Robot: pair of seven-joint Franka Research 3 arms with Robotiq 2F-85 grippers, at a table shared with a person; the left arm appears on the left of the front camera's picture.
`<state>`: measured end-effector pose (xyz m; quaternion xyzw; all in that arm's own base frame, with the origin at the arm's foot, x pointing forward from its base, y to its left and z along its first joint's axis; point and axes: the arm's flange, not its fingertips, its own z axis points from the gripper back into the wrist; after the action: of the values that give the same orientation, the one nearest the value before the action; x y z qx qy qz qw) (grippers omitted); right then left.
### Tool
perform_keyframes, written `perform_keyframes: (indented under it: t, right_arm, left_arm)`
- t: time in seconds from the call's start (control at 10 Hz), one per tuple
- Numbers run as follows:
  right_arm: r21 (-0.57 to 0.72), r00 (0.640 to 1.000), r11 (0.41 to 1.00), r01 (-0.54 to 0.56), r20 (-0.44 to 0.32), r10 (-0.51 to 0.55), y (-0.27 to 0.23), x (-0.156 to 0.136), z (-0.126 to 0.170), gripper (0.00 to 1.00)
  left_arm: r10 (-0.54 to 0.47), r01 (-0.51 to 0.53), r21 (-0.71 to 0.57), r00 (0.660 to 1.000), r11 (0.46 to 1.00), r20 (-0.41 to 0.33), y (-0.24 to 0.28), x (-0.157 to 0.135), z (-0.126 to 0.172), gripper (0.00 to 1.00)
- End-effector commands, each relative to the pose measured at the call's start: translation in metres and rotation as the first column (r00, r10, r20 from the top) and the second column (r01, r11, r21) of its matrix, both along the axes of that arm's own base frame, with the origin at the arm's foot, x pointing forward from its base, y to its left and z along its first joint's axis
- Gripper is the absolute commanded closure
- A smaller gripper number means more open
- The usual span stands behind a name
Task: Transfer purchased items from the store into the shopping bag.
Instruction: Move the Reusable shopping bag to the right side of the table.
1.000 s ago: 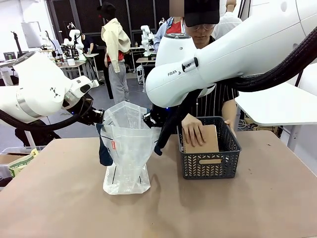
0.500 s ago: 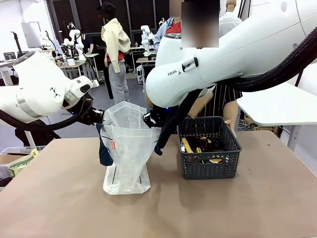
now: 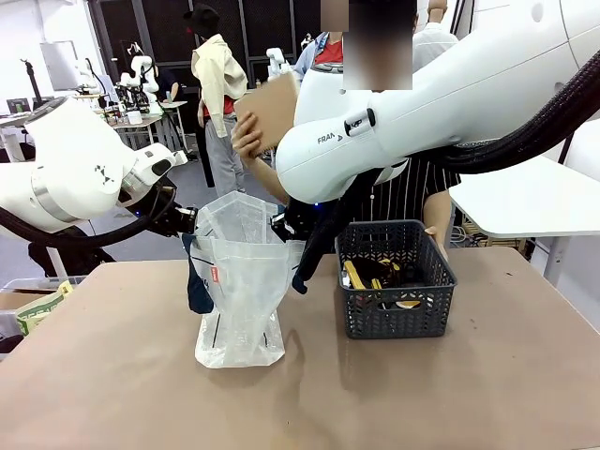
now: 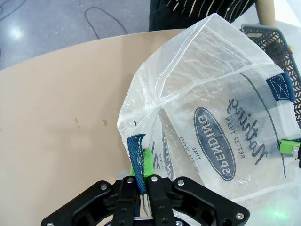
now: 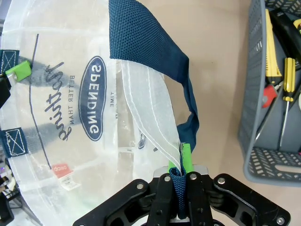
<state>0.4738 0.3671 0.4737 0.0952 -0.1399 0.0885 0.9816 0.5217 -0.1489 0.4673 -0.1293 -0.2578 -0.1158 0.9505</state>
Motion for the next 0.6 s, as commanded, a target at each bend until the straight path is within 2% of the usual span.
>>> perform_keyframes:
  t: [0.0,0.5]
  right_arm:
    - [0.006,1.0,1.0,-0.001,-0.005,0.001,-0.0002,-0.0009,0.0001,1.0]
    - [0.006,1.0,1.0,-0.001,-0.005,0.001,-0.0002,-0.0009,0.0001,1.0]
  left_arm:
    - [0.002,-0.002,0.001,1.0,1.0,0.002,0.002,-0.0033,0.0011,1.0]
    - [0.002,-0.002,0.001,1.0,1.0,0.002,0.002,-0.0033,0.0011,1.0]
